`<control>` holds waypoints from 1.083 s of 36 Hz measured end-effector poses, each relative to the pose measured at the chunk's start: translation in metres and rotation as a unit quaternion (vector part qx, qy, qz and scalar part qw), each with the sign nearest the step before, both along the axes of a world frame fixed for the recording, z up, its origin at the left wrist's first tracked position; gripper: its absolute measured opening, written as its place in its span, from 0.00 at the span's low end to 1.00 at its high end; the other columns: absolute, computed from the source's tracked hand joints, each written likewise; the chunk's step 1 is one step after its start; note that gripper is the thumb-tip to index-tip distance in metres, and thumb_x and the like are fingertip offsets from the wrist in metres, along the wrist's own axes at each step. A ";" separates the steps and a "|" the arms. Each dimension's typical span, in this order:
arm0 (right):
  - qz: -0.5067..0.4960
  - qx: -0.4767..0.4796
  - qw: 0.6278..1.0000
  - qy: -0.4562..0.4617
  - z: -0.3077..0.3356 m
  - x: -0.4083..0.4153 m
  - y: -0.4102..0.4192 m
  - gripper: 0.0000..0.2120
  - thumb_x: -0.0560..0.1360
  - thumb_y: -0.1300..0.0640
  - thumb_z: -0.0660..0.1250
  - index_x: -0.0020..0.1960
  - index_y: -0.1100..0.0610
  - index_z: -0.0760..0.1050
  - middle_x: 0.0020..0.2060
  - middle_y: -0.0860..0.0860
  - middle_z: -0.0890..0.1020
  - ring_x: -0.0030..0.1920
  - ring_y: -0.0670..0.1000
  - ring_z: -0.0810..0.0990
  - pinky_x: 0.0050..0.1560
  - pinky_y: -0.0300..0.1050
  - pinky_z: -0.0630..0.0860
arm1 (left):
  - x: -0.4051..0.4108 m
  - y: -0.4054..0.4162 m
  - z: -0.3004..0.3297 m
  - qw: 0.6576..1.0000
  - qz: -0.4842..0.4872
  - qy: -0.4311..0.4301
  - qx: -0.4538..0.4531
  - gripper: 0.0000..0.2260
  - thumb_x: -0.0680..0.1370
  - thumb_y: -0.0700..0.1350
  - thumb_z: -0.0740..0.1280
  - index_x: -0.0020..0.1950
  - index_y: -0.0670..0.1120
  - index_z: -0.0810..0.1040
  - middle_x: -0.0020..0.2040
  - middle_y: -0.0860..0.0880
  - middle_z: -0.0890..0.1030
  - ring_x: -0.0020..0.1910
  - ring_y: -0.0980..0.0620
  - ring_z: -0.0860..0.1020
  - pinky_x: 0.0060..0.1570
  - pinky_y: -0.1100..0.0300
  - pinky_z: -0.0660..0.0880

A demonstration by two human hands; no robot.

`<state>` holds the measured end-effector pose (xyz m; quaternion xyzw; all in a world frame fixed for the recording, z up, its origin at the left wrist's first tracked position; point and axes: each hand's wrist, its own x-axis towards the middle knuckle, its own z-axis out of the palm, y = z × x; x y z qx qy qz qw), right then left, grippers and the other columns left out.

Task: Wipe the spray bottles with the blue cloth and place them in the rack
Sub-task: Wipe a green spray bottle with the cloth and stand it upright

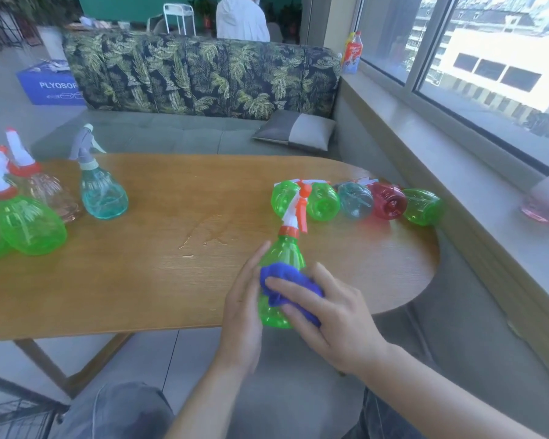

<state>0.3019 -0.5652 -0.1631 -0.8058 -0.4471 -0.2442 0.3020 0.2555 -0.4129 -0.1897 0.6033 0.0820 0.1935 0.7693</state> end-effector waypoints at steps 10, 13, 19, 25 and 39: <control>-0.008 0.035 0.999 -0.034 0.007 0.004 -0.019 0.15 0.86 0.47 0.61 0.69 0.46 0.77 0.50 0.46 0.70 0.42 0.42 0.67 0.39 0.35 0.67 | 0.000 -0.003 0.009 1.000 -0.013 -0.024 -0.006 0.23 0.82 0.60 0.65 0.76 0.59 0.78 0.78 0.50 0.77 0.80 0.44 0.71 0.81 0.33 0.62; -0.054 0.109 0.991 0.053 0.018 0.017 -0.013 0.16 0.85 0.47 0.62 0.70 0.48 0.79 0.49 0.45 0.71 0.43 0.41 0.71 0.44 0.37 0.73 | 0.002 -0.003 0.008 0.999 -0.019 -0.031 -0.001 0.23 0.81 0.60 0.65 0.76 0.59 0.79 0.78 0.51 0.77 0.81 0.47 0.71 0.82 0.35 0.61; -0.095 0.105 0.984 0.112 0.016 0.017 0.006 0.18 0.85 0.45 0.60 0.71 0.46 0.78 0.47 0.44 0.70 0.40 0.46 0.74 0.42 0.45 0.75 | 0.003 -0.003 0.002 0.999 -0.035 -0.030 -0.005 0.22 0.80 0.60 0.65 0.75 0.61 0.79 0.77 0.53 0.77 0.80 0.48 0.72 0.81 0.34 0.63; -0.037 0.036 0.998 0.032 -0.008 -0.002 0.003 0.15 0.86 0.46 0.60 0.70 0.45 0.77 0.48 0.48 0.72 0.38 0.46 0.69 0.33 0.46 0.75 | 0.003 0.002 0.000 1.000 -0.011 -0.005 -0.026 0.21 0.82 0.58 0.64 0.75 0.59 0.79 0.77 0.51 0.78 0.79 0.45 0.73 0.80 0.34 0.64; -0.065 0.116 0.985 0.106 0.015 0.010 -0.007 0.16 0.84 0.46 0.62 0.69 0.46 0.80 0.47 0.44 0.70 0.42 0.43 0.74 0.44 0.38 0.74 | 0.004 -0.004 0.003 0.999 -0.043 -0.019 -0.005 0.22 0.82 0.60 0.64 0.76 0.60 0.78 0.78 0.52 0.77 0.80 0.45 0.71 0.80 0.32 0.62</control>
